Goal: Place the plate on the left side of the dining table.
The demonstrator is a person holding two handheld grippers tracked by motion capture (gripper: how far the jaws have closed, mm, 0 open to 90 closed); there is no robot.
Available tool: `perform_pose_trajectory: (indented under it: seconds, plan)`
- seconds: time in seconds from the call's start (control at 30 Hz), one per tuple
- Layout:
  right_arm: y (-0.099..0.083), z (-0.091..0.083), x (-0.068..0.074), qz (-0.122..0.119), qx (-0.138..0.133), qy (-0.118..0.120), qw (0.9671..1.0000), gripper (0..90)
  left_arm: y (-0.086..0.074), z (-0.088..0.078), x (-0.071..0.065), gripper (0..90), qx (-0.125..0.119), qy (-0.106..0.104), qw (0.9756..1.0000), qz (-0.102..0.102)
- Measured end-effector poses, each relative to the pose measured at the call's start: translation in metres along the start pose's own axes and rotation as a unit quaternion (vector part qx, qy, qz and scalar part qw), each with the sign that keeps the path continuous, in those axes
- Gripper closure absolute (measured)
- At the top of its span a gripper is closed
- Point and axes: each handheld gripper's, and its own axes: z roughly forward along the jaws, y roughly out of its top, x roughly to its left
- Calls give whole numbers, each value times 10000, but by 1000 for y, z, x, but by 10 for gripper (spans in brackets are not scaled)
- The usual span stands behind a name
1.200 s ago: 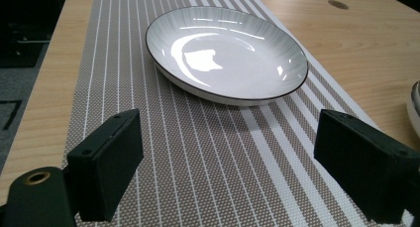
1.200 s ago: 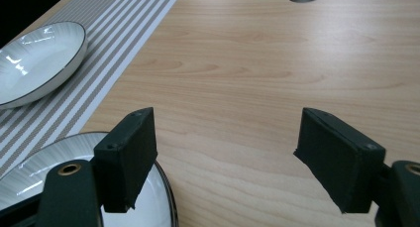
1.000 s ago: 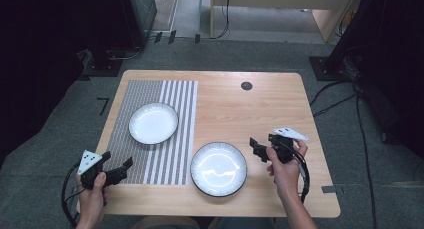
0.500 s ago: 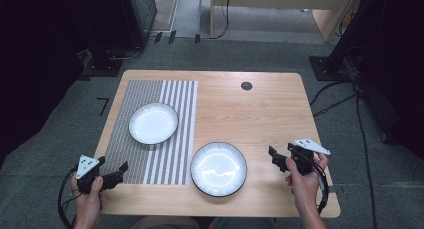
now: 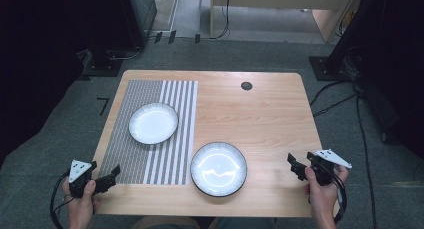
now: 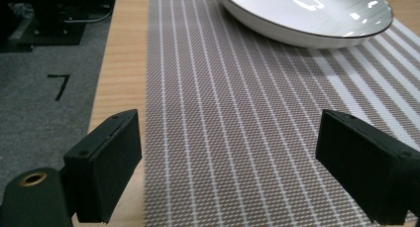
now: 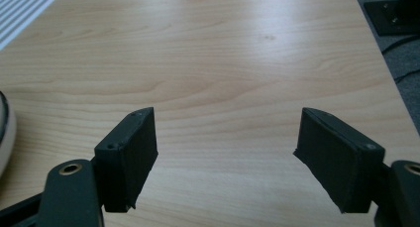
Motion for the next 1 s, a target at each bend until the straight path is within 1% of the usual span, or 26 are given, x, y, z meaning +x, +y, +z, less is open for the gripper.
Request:
perform_pose_trajectory:
  seconds: [0.23,0.3,0.37,0.43,0.53,0.6,0.73,0.8,0.83,0.9,1.0]
  plan:
    - [-14,-4,-20,94,96,-182,9997,238,-5,-4,12,105,20,126,9999,-55]
    - [-17,-6,-25,123,105,-211,9996,238,-6,-4,15,104,39,222,9997,-47]
    - [-21,-7,-31,163,126,-243,9995,239,-6,-5,18,104,12,238,9997,-55]
    - [-25,-7,-37,183,132,-294,9993,239,-6,-5,19,104,8,307,9995,-9]
    - [-31,-8,-44,236,184,-363,9989,239,-7,-5,21,103,14,293,9996,0]
    - [-34,-10,-47,222,206,-418,9987,239,-7,-5,21,103,16,258,9997,12]
    - [-38,-11,-49,148,270,-489,9983,237,-8,-4,21,103,74,215,9997,65]
    - [-41,-10,-49,135,339,-491,9981,229,-8,-2,21,101,174,270,9994,94]
    - [-42,-10,-47,128,308,-488,9983,228,-8,-1,20,101,186,266,9994,107]
    - [-42,-9,-44,19,335,-485,9983,216,-9,0,19,101,231,265,9992,172]
    - [-43,-9,-41,-54,350,-518,9980,212,-9,1,18,101,327,253,9989,228]
